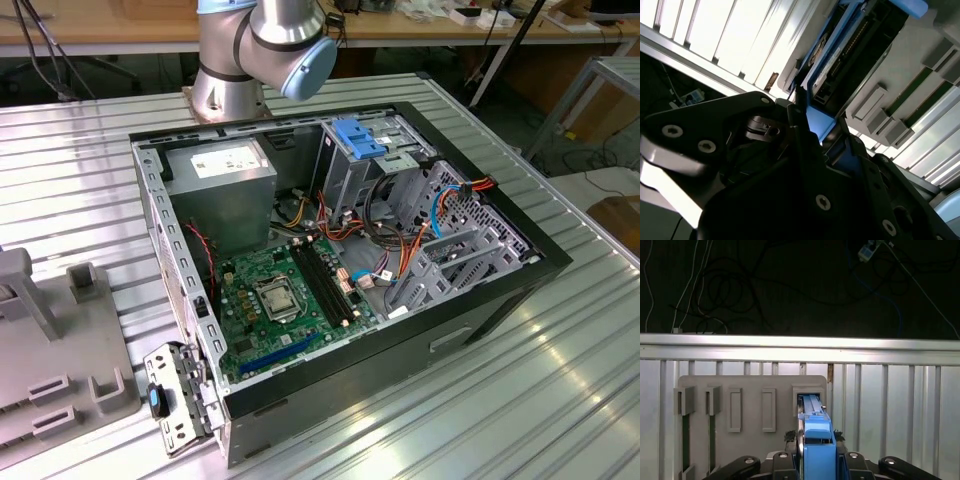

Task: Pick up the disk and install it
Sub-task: 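Pick up the disk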

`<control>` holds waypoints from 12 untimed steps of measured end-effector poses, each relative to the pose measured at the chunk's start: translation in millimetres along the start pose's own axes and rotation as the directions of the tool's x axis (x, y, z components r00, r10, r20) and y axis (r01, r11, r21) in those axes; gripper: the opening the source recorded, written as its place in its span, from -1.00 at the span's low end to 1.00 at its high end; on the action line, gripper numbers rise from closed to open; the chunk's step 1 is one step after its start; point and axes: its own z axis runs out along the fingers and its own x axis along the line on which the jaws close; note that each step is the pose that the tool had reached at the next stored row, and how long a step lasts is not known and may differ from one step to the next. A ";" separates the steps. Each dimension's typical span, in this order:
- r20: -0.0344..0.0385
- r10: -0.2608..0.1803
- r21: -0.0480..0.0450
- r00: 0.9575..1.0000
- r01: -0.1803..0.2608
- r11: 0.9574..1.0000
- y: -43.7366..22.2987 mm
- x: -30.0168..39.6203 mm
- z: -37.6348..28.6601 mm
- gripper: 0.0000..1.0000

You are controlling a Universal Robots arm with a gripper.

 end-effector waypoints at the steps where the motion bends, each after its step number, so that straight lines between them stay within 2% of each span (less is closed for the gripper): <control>1: 0.000 0.001 0.000 1.000 -0.001 1.000 0.0 0.0 0.0 -0.25; 12: 0.000 0.039 0.001 0.999 -0.039 0.999 0.0 0.0 0.4 -0.25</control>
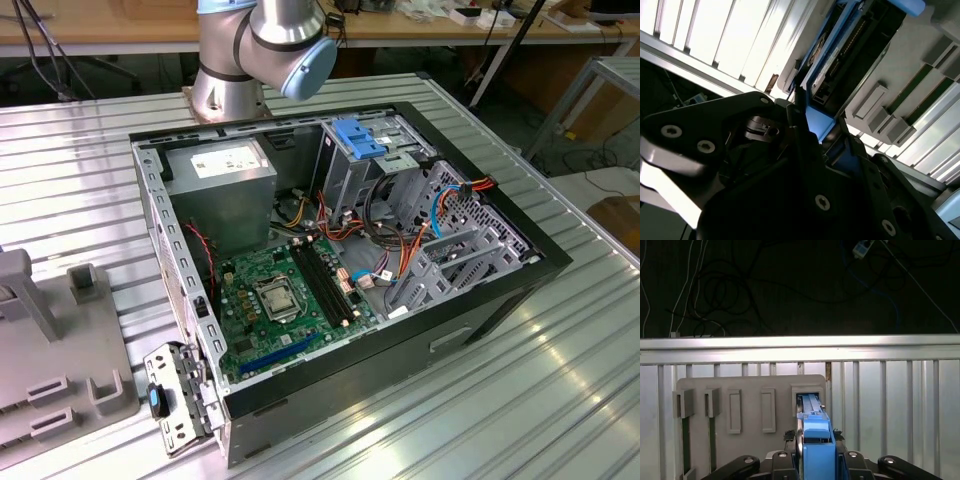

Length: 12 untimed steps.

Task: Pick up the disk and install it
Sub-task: 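Pick up the disk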

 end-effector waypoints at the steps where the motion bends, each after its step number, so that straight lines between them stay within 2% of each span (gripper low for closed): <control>1: 0.000 0.000 0.000 1.000 0.000 1.000 0.0 0.0 0.0 -0.25; 12: 0.000 0.002 0.000 1.000 -0.002 1.000 0.0 0.0 0.0 -0.25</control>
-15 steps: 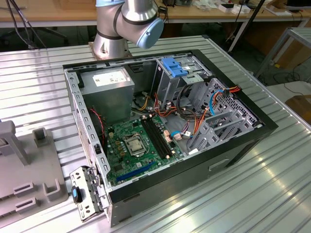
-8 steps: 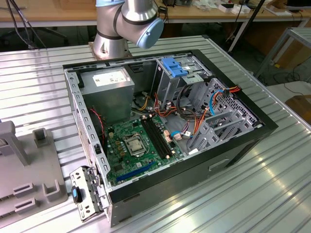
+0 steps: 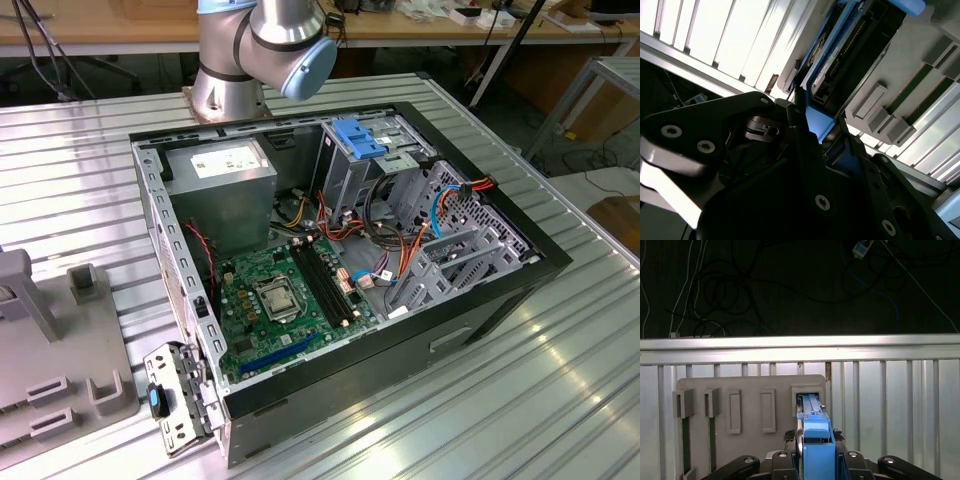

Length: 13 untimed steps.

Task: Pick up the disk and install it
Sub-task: 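Pick up the disk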

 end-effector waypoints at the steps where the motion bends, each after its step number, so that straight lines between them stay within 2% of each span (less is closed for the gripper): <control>1: 0.000 -0.004 0.000 1.000 0.004 1.000 0.0 0.0 0.0 -0.25; 13: 0.000 -0.031 -0.001 1.000 0.031 1.000 0.0 0.0 0.1 -0.25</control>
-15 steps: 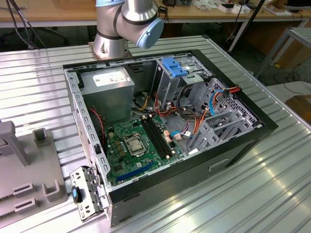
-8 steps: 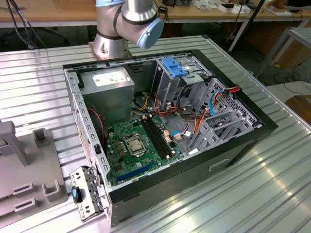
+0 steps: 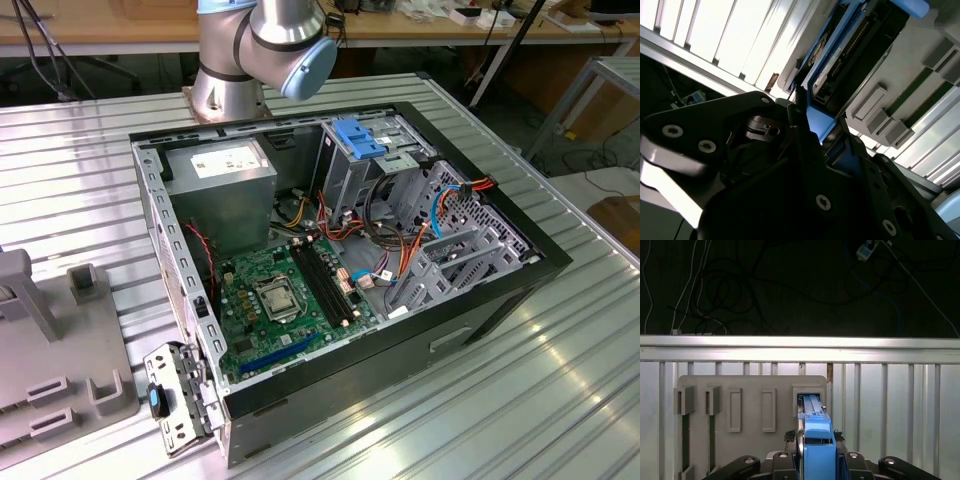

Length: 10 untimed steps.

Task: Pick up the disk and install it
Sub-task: 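Pick up the disk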

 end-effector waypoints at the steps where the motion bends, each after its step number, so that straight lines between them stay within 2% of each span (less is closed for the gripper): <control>1: 0.000 0.000 0.000 1.000 0.000 1.000 0.0 0.0 0.0 -0.25; 10: 0.000 -0.002 0.000 1.000 0.002 1.000 0.0 0.0 0.0 -0.25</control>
